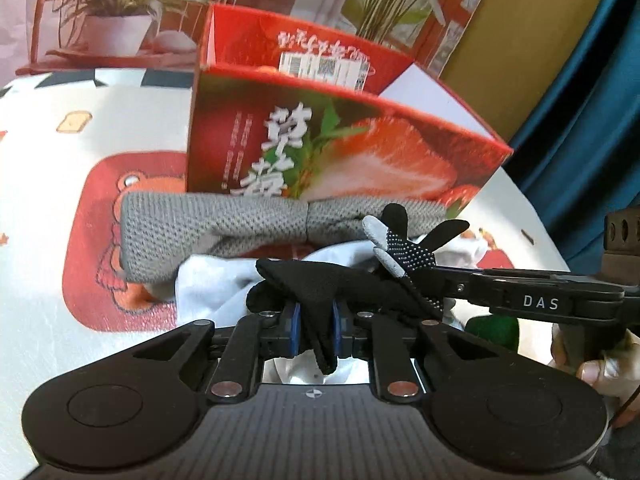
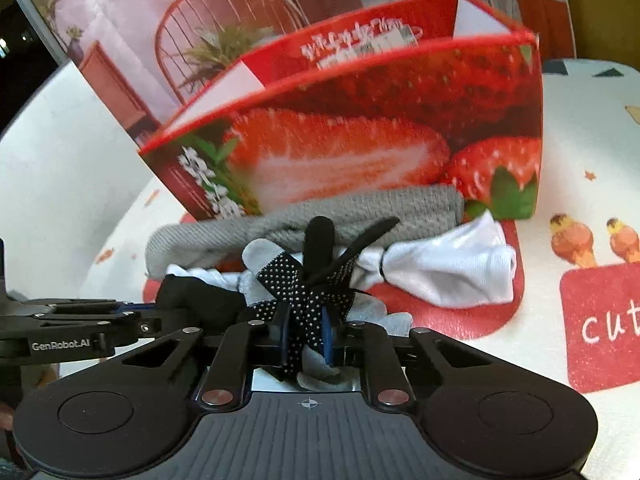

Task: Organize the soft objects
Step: 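Carry the dotted gloves with both grippers over the red box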

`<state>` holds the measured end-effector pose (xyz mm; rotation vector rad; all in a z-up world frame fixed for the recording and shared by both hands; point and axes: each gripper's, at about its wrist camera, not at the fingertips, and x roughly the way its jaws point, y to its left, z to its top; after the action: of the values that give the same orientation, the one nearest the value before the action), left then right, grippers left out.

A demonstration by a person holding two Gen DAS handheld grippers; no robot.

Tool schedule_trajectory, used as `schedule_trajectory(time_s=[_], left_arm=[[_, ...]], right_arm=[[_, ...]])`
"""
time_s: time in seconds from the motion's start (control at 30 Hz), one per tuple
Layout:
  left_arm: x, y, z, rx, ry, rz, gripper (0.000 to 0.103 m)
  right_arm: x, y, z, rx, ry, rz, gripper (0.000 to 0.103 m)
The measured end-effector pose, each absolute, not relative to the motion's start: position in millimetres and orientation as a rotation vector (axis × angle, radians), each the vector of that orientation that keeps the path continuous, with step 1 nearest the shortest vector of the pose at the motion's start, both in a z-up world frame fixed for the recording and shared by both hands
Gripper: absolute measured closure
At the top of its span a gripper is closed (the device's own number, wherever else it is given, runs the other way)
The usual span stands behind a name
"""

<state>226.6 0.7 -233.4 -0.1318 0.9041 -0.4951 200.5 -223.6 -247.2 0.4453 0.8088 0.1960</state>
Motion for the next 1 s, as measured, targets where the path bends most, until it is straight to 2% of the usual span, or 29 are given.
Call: schedule_trajectory(time_s=[0.43,1.0], left_arm=[[228.0,-13.2,-180.1,-0.092,0.748,-0.524,0.087],[251.5,-35.1,-138.0,-0.054,0.659,-0.571,0.087]], right_arm=[[194.2,-235.2,-191.5,0.414,0.648,0.201,0.089],[206.4,-262.4,-143.1,0.404,0.539,0.157,0.089]])
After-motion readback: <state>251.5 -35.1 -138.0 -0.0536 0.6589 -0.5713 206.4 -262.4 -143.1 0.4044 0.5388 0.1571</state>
